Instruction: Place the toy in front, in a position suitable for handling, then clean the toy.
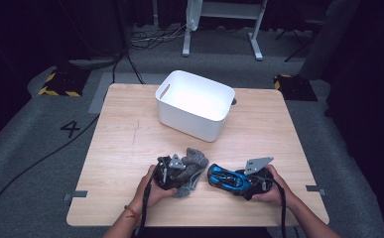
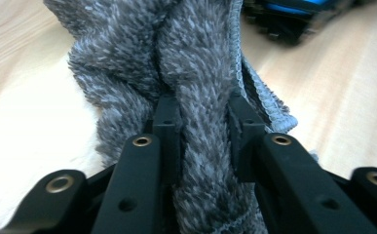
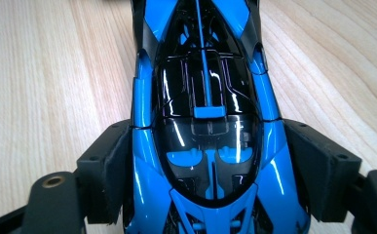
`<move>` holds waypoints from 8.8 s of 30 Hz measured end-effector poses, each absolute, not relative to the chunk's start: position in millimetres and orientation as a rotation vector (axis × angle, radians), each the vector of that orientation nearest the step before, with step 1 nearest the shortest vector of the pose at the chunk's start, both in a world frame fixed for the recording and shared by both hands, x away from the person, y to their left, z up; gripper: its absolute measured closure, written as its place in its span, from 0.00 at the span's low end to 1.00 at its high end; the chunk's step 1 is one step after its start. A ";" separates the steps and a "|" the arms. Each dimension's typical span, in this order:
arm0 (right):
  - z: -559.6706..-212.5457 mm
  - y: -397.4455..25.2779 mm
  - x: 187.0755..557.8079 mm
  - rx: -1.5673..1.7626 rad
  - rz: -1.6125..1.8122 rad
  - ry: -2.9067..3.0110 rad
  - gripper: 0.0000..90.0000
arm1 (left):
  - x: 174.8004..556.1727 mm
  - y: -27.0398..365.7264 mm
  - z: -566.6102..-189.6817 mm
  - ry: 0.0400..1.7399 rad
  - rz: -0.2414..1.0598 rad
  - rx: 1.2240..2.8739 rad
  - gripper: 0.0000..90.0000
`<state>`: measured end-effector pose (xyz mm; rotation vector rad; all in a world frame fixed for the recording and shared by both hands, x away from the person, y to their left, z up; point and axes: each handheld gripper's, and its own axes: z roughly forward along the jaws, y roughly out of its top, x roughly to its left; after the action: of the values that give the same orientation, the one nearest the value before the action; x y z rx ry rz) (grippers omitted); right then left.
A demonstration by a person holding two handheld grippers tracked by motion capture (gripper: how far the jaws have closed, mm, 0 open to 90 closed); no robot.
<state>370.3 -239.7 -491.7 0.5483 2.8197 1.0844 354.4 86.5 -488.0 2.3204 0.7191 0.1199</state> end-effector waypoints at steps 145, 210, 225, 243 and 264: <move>-478.9 -226.8 360.5 0.526 1.207 2.673 0.80 | 334.9 1.3 -490.7 0.380 0.100 2.311 0.82; -481.9 -239.4 361.5 0.477 1.125 2.710 0.81 | 363.1 85.5 -488.5 0.591 0.075 2.249 0.80; -482.8 -240.7 362.1 0.485 1.126 2.698 0.81 | 327.4 -12.6 -492.0 0.257 -0.079 2.308 0.78; -482.9 -241.8 368.0 0.510 1.134 2.720 0.81 | 377.8 126.0 -499.1 0.766 0.010 2.156 0.79; -482.3 -251.9 369.3 0.498 1.094 2.708 0.80 | 366.0 117.5 -495.9 0.665 0.102 2.239 0.78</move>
<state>369.3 -251.9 -482.3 0.4980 2.7075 1.0942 366.0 117.5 -495.9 2.2391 0.6654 0.1018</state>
